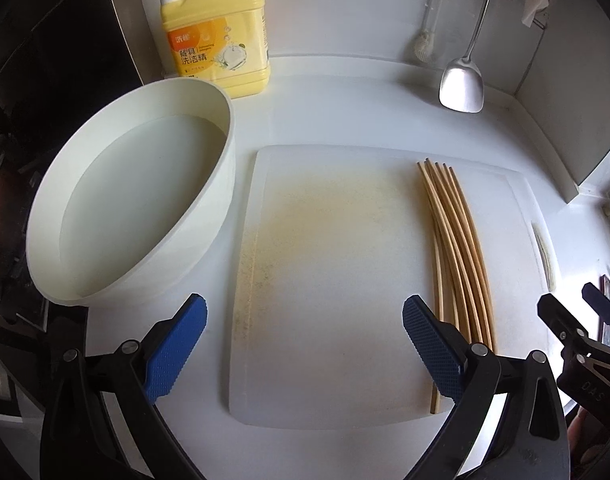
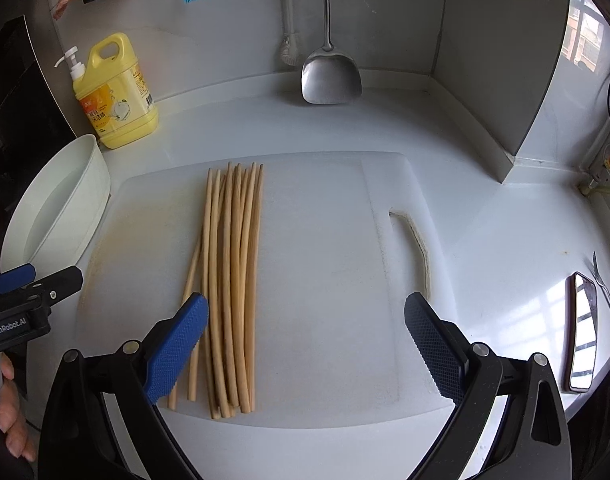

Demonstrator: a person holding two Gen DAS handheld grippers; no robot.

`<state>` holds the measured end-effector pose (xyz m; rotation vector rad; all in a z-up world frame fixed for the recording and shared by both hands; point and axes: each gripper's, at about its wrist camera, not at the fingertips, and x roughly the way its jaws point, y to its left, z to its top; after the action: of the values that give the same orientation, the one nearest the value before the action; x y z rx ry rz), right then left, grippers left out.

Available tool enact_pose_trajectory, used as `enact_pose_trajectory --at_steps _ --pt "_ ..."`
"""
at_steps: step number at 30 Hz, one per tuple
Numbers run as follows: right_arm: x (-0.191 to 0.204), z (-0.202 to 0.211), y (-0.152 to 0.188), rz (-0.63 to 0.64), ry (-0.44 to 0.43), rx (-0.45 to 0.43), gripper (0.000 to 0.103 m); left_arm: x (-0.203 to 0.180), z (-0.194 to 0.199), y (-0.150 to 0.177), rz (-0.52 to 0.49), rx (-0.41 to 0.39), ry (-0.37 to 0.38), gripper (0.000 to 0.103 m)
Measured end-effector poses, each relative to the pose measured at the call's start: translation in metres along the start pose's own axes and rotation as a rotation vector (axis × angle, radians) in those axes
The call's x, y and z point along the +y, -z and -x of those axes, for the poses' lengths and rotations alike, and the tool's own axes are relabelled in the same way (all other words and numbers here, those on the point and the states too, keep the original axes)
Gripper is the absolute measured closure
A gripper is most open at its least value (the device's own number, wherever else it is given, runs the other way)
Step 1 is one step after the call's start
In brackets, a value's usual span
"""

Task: Organize utensils
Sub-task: 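Lower the right gripper to the chopstick bundle and pinch one chopstick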

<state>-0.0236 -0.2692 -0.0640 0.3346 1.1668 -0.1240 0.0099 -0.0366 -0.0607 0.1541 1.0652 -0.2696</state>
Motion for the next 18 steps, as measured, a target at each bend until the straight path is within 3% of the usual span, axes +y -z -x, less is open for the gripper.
enact_pose_trajectory --at_steps 4,6,18 --pt "0.0 -0.016 -0.005 0.024 -0.027 -0.03 0.009 -0.012 -0.006 0.0 -0.047 -0.029 0.001 0.006" --pt "0.001 -0.028 -0.007 0.047 -0.023 0.0 0.009 -0.018 -0.011 0.0 -0.063 -0.03 -0.011 0.006" --pt "0.012 -0.06 -0.007 0.112 0.016 0.05 0.009 -0.019 -0.029 0.0 -0.018 -0.009 0.016 0.006"
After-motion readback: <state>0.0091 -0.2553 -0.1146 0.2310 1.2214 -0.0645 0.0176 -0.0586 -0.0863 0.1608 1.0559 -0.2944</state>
